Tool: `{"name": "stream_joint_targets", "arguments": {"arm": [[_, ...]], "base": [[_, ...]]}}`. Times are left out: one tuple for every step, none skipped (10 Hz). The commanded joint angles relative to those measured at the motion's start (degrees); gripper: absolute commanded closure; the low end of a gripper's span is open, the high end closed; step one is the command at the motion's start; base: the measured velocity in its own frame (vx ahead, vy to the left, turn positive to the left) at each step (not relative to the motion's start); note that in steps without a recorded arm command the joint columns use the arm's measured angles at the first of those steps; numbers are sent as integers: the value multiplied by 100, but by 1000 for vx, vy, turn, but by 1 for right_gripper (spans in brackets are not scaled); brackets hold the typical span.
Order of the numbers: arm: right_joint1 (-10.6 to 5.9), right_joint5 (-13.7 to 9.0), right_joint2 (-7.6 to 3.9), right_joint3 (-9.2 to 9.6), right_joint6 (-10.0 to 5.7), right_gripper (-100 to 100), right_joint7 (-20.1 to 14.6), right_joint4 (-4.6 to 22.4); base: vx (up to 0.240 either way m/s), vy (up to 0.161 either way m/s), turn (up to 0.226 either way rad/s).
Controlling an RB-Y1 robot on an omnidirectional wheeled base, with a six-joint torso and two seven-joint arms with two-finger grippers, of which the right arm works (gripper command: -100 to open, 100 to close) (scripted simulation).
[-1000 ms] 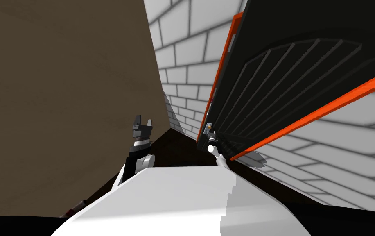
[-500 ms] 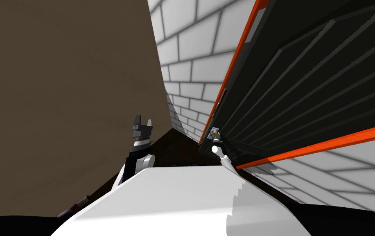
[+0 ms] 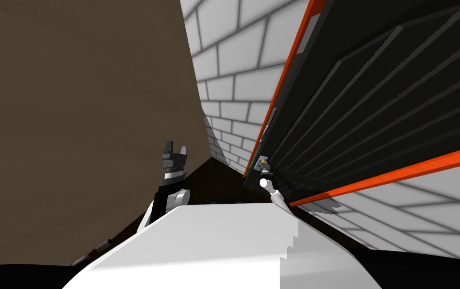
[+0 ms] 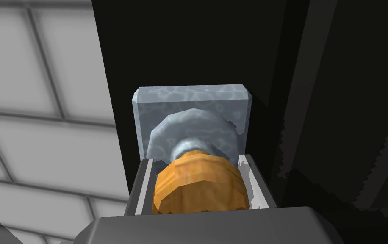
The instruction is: Pull the door open
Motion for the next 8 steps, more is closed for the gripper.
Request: {"name": "stream_joint_targets", "arguments": {"arm": [[-9,0,5,2,-12,100,-3,-14],[42,-9,-90,87,-14,100,-107,-36],[63,-13,-136,131,-22,100,-161,-55],[87,-18,-189,181,-31,100,-222,-76],[126,-26,-274,264,-45,100,-322,-111],[153,-32,-334,321,-55,100,-393,-135],[194,-40,-423,407,-70,100,-497,-171],[219,-45,-480,461,-79,100,-563,-194]], "base": [[0,0,0],[-123,-41,158],[-240,-68,185],[-224,-28,121],[-261,-45,146],[-242,-56,198],[-229,-67,199],[-267,-67,162]]}}
